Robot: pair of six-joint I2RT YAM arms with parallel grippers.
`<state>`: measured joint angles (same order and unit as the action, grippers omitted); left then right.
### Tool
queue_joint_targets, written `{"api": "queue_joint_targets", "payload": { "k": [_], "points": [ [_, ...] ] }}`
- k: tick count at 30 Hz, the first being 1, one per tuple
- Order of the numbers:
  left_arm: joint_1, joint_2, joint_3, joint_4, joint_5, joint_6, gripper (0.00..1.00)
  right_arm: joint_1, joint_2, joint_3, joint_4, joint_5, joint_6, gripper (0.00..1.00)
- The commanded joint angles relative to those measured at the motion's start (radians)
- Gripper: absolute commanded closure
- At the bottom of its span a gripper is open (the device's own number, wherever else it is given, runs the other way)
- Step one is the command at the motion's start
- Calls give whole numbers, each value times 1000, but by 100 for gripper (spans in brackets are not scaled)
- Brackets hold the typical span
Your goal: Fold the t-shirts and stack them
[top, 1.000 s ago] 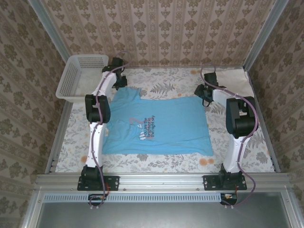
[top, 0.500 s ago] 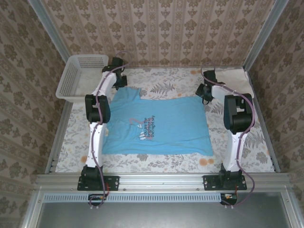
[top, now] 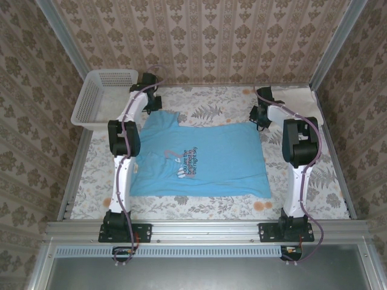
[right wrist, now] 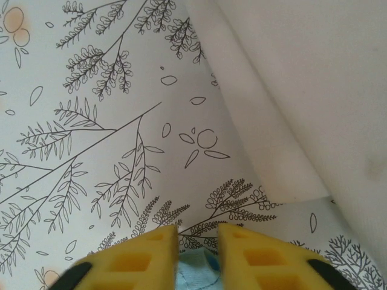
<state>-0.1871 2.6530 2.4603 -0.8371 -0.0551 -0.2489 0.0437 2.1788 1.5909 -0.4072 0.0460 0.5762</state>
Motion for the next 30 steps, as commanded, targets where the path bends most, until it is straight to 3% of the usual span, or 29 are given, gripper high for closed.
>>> {"api": "queue_joint_targets", "payload": {
  "k": [1,9,21,30],
  "points": [
    [8,1,-32,10,24,15,100,7,21,29,-44,6,-5,82],
    [6,-144,-254,188,-12,24,100,7,9,7,-2,-29,-30,100],
    [-37,-319,-436,362,-42,78,100,7,-122,-151,199,-81,-59,100],
    [-60,-450,-580,476,-63,114,100,7,-173,-204,234,-98,-59,100]
  ]
}}
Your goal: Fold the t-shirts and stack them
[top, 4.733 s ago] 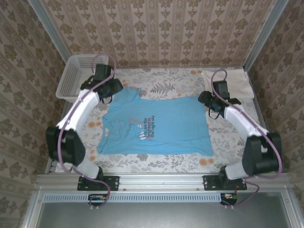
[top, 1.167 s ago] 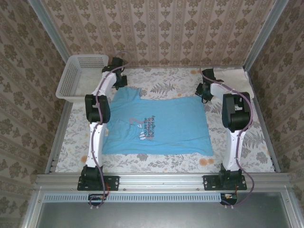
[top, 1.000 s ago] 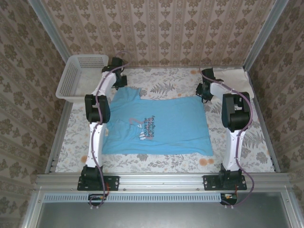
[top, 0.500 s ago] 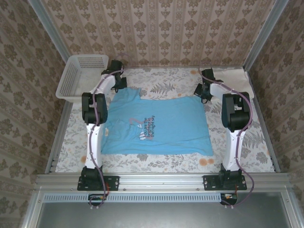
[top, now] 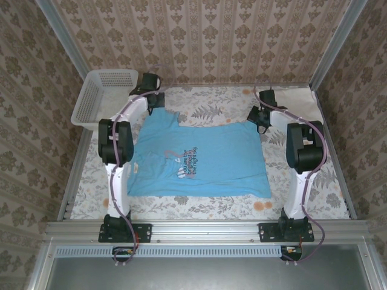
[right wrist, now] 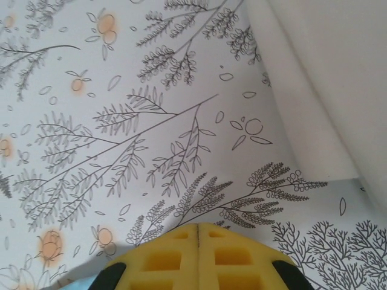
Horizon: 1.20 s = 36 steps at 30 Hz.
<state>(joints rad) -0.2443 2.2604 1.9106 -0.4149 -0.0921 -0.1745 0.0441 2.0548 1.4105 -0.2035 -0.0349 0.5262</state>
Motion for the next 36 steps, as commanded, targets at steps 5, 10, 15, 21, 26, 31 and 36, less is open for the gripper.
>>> {"api": "queue_joint_targets", "payload": {
  "k": [5,10,15,21,26,31,36],
  "points": [
    [-12,-148,-165,132,-30,36,100,7,-108,-84,42,-26,-10,100],
    [-16,-285,-360,230,-2,9,100,4,-184,-167,36,-44,-5,100],
    [-51,-415,-523,268,1,20,100,-1,-270,-246,0,-85,-4,100],
    [-66,-591,-710,277,-18,-40,100,-18,-390,-368,-26,-113,-17,100],
    [-86,-754,-873,290,-55,-98,100,-36,-447,-437,-43,-134,-8,100],
    [-84,-849,-979,276,-91,-159,100,-68,-486,-478,-69,-123,6,100],
    [-85,-911,-1046,287,-79,-195,100,-79,-507,-490,-77,-134,8,100]
  ]
}}
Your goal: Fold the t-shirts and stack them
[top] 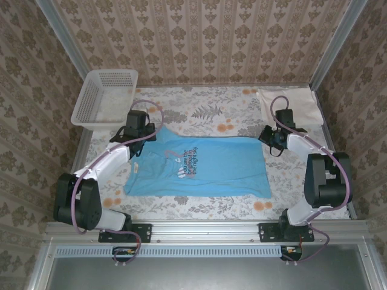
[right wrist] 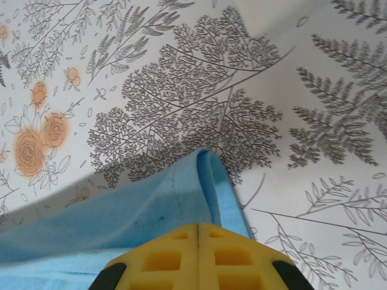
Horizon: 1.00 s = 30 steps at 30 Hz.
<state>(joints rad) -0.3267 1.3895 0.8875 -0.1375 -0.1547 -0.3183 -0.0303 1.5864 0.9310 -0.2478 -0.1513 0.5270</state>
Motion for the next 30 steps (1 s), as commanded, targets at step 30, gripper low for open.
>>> {"api": "queue_joint_targets", "payload": {
  "k": [30],
  "points": [
    [21,-564,-357,-127,-239,-361,79,-174,-127,-296,175,-166,202,80]
  ]
}}
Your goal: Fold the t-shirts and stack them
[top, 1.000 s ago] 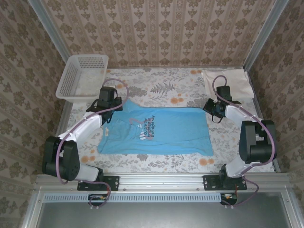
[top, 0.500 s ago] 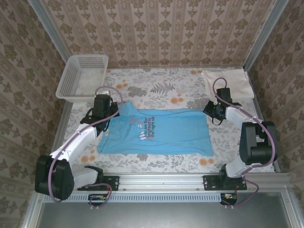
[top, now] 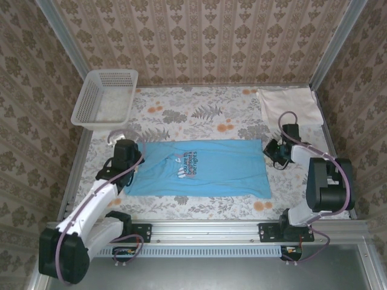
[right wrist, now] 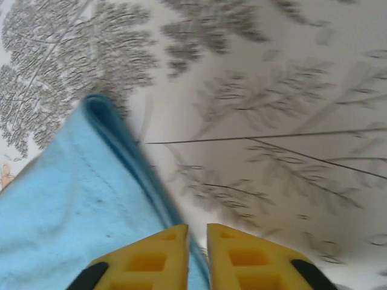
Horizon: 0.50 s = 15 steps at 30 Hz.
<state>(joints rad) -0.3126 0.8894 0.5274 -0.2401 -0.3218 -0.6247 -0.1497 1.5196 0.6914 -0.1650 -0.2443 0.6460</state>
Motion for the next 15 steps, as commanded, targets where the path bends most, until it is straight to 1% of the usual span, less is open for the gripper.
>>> {"api": "queue_joint_targets", "payload": {
  "k": [1,2,3,6,8,11,13,15],
  "points": [
    [7,-84,3,-28,-74,-54,78,-75,-76,-73,112,-90,97,79],
    [7,-103,6,-25,-70,-50,73,-89,-96,-81,116,-93,106,73],
    [7,-110,10,-14,-55,-38,71,-92,-113,-84,113,-88,109,69],
    [4,-52,64,4,40,22,71,-74,-177,-96,164,-113,127,68],
    [-1,34,124,-4,116,56,74,-35,-181,-66,148,-114,115,67],
    [-19,214,230,-26,219,103,80,52,-138,21,66,-100,69,68],
    [-39,336,304,-50,263,125,80,115,-67,93,13,-89,25,68],
    [-59,468,408,-98,276,139,81,178,24,191,-80,-64,-30,71]
  ]
}}
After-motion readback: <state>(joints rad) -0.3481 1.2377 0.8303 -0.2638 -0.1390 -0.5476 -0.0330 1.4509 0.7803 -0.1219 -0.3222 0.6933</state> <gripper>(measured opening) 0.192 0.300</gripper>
